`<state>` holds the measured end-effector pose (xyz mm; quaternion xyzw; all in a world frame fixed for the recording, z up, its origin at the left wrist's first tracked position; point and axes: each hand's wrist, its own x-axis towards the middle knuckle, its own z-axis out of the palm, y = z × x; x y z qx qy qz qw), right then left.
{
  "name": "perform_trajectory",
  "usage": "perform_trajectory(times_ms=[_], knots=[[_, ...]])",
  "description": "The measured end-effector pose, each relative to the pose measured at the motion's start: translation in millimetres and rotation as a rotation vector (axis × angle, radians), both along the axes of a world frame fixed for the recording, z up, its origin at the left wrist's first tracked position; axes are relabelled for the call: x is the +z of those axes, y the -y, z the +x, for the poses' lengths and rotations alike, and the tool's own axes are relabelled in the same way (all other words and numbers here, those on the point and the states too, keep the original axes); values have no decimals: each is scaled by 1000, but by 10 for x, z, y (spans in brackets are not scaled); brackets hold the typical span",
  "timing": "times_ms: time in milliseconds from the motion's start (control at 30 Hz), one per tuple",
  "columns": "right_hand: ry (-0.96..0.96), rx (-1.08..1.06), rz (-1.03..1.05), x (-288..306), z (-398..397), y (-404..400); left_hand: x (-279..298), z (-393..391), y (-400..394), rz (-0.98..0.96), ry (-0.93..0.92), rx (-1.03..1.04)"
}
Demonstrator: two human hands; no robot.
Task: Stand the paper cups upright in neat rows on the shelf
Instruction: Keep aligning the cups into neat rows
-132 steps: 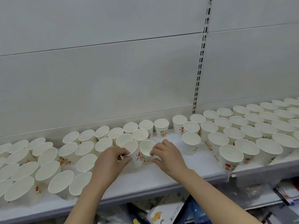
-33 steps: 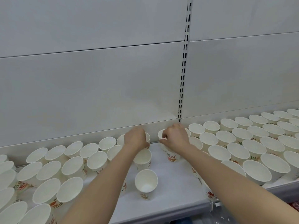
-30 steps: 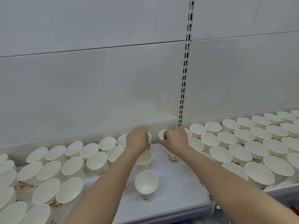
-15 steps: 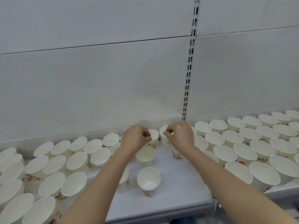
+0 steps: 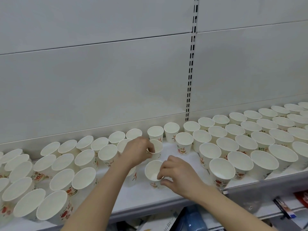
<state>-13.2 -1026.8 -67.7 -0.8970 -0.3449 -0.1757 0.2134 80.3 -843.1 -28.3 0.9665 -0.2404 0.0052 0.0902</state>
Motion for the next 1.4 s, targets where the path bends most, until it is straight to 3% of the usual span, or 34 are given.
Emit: perform_trajectory(times_ms=[600,933,1100,1167,1267,1400], knots=[[68,-496,17,75,-62,665,-153,53,342,-201,23,93],[57,-398,-109,110,97,832,-18,91,624,-34,112,124],[-110,-327,-127,228,144,911,23,125,564,25,116,125],[-243,-338,44,361,186,981,33,122,544,37,113,136],[-288,-433,260,580,369,1000,42,113,528,35,108,138],[-324,-612,67,666,756,770,31,98,526,42,111,140]])
